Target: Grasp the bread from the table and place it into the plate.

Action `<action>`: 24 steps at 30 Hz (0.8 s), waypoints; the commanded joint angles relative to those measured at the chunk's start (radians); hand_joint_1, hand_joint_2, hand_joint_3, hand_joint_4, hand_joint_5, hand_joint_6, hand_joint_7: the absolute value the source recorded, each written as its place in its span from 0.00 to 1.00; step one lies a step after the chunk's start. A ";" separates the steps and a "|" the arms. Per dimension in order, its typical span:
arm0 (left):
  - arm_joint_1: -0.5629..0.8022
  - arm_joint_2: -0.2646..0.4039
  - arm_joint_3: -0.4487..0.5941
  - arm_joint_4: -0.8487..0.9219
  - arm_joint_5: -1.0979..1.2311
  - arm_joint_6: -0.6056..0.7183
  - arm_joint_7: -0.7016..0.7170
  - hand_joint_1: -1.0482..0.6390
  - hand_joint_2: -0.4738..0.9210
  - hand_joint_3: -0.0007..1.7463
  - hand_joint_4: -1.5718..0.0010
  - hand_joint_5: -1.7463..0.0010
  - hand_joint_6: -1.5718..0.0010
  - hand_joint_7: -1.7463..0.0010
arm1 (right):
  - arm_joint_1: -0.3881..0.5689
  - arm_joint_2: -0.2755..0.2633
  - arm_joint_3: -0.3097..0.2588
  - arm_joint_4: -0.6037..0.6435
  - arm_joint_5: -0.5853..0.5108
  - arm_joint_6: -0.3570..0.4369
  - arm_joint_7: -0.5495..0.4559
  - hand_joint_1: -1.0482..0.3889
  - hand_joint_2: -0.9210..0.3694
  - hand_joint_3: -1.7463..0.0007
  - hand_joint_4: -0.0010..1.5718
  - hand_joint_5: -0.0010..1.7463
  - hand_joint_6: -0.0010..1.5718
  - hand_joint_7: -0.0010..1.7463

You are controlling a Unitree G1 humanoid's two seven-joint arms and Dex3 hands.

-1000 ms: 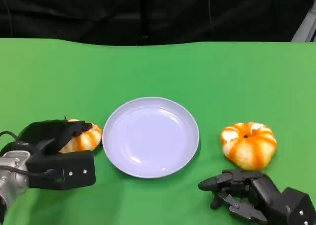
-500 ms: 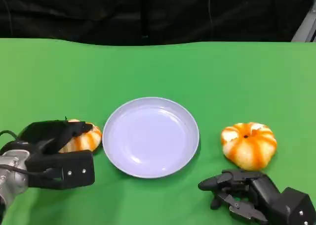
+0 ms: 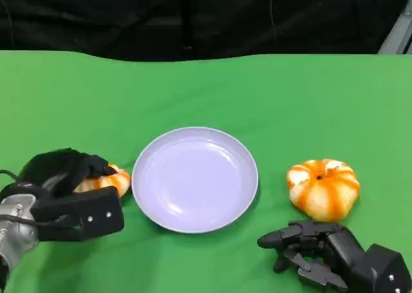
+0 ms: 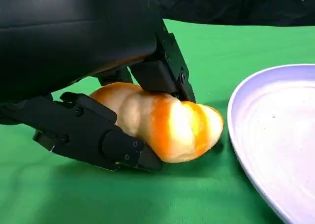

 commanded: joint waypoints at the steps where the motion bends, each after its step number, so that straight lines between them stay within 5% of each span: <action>1: 0.050 -0.002 0.004 0.023 0.005 0.037 0.080 0.50 1.00 0.10 0.60 0.00 0.49 0.35 | 0.010 -0.013 -0.006 0.014 0.004 0.013 0.007 0.69 0.00 0.78 0.51 0.68 0.71 0.18; 5: 0.054 -0.006 0.009 0.022 -0.001 0.047 0.108 0.50 1.00 0.09 0.60 0.00 0.54 0.28 | 0.011 -0.012 -0.007 0.014 0.006 0.015 0.007 0.69 0.00 0.78 0.51 0.68 0.71 0.18; 15: 0.082 -0.006 0.053 0.001 -0.011 0.027 0.272 0.52 1.00 0.07 0.59 0.00 0.52 0.31 | 0.014 -0.015 -0.006 0.011 0.003 0.014 0.005 0.68 0.00 0.78 0.51 0.68 0.70 0.18; 24: 0.114 0.021 0.081 -0.074 -0.008 -0.072 0.430 0.54 0.98 0.03 0.63 0.00 0.58 0.18 | 0.004 -0.015 -0.009 0.028 0.004 0.008 0.007 0.69 0.00 0.78 0.50 0.68 0.71 0.19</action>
